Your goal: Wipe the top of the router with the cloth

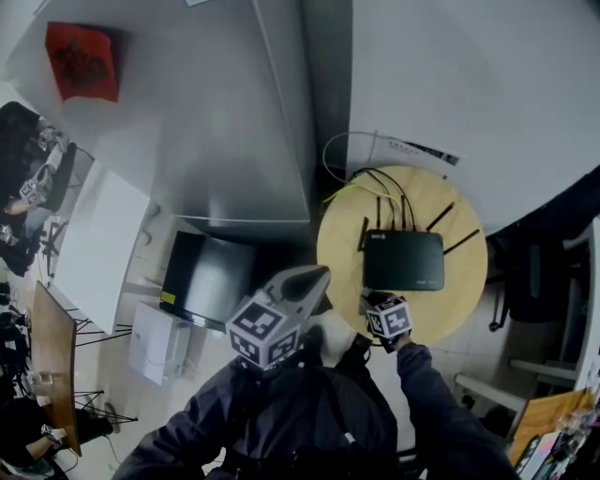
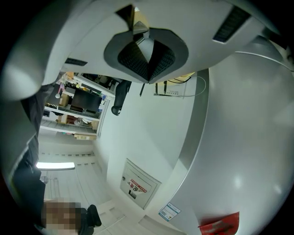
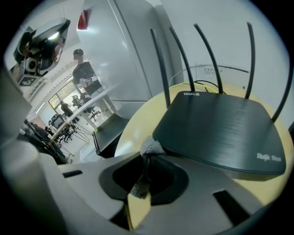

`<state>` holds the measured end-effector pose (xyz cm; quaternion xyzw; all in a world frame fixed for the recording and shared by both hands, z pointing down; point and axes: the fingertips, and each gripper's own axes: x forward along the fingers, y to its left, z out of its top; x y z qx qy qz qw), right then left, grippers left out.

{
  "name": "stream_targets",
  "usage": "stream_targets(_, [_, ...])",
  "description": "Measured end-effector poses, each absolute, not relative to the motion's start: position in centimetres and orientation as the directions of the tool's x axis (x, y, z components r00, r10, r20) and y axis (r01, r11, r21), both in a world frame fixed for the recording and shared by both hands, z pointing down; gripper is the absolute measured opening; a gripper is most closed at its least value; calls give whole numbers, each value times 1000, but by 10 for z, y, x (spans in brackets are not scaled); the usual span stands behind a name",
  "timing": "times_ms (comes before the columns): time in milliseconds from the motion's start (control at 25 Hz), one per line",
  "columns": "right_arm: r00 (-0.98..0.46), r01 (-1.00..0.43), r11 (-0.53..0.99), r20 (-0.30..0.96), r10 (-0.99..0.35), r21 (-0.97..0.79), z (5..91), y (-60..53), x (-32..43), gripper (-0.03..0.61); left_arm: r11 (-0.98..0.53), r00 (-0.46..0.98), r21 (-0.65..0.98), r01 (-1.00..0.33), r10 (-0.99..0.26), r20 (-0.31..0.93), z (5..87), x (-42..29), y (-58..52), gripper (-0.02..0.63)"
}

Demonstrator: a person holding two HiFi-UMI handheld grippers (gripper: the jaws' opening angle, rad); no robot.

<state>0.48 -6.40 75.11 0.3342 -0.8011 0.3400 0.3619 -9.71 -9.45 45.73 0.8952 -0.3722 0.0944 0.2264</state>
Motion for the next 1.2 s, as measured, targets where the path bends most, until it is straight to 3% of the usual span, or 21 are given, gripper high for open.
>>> stream_targets(320, [-510, -830, 470, 750, -421, -301, 700, -59, 18, 71, -683, 771, 357, -637, -567, 291, 453, -106, -84, 0])
stream_targets(760, [-494, -869, 427, 445, -747, -249, 485, -47, 31, 71, -832, 902, 348, -431, -391, 182, 419, -56, -77, 0])
stream_targets(960, [-521, -852, 453, 326, -789, -263, 421, -19, 14, 71, -862, 926, 340, -376, -337, 170, 405, -34, -57, 0])
stream_targets(1200, [-551, -834, 510, 283, -785, -212, 390, -1, 7, 71, -869, 937, 350, -349, -313, 156, 398, -19, -38, 0])
